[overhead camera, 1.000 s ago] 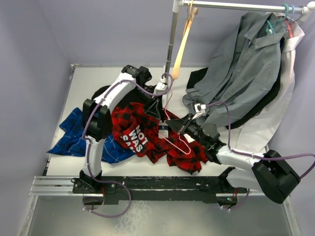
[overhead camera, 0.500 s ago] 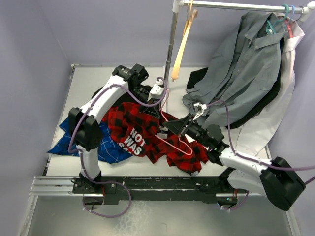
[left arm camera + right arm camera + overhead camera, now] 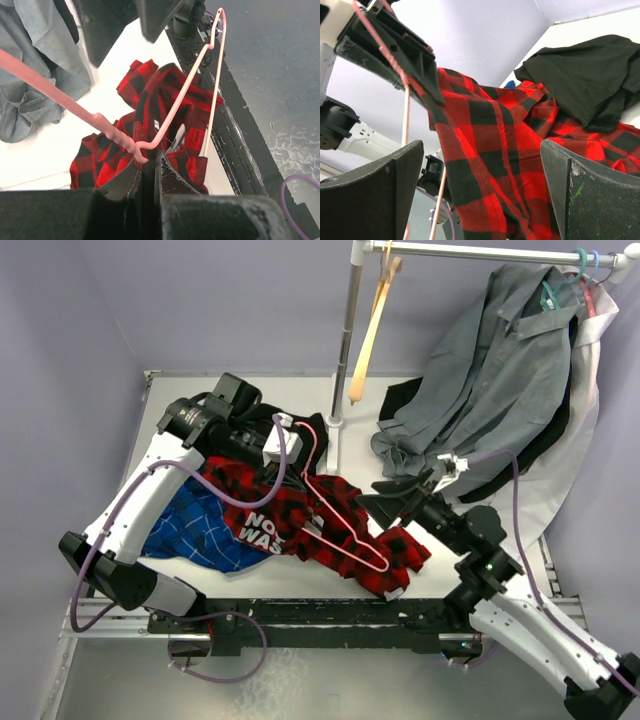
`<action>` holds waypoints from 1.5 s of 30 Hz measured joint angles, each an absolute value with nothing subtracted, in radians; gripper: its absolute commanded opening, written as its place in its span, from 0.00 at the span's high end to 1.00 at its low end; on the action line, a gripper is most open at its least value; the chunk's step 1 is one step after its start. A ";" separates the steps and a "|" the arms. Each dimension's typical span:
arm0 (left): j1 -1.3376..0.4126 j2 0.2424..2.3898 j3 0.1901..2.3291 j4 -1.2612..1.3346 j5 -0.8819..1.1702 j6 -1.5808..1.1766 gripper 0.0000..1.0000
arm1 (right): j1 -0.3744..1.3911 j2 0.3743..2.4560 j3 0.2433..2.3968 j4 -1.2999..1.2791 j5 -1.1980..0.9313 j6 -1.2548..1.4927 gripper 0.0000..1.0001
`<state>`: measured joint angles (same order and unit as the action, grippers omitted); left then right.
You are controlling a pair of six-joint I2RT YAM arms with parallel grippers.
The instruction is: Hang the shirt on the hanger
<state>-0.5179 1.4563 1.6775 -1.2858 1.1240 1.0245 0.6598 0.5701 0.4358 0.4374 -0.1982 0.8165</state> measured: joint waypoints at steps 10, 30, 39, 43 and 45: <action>-0.517 1.464 1.680 -1.198 1.090 0.874 1.00 | 0.660 0.487 0.496 0.050 -0.176 0.812 0.40; -0.520 1.464 1.681 -0.975 1.025 0.569 1.00 | 0.660 0.412 0.530 -0.157 -0.150 0.883 0.36; -0.520 1.468 1.687 -0.937 0.962 0.514 1.00 | 0.679 0.531 0.530 -0.074 -0.144 0.886 0.36; -0.520 1.482 1.692 -0.935 0.945 0.507 1.00 | 0.714 0.551 0.530 -0.057 -0.122 0.887 0.39; -0.520 1.489 1.695 -0.934 0.939 0.505 1.00 | 0.729 0.568 0.530 -0.044 -0.106 0.888 0.47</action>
<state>-0.5198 1.4887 1.6951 -0.9340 0.9394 0.5053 0.7292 0.5682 0.5304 -0.0437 -0.1062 0.8879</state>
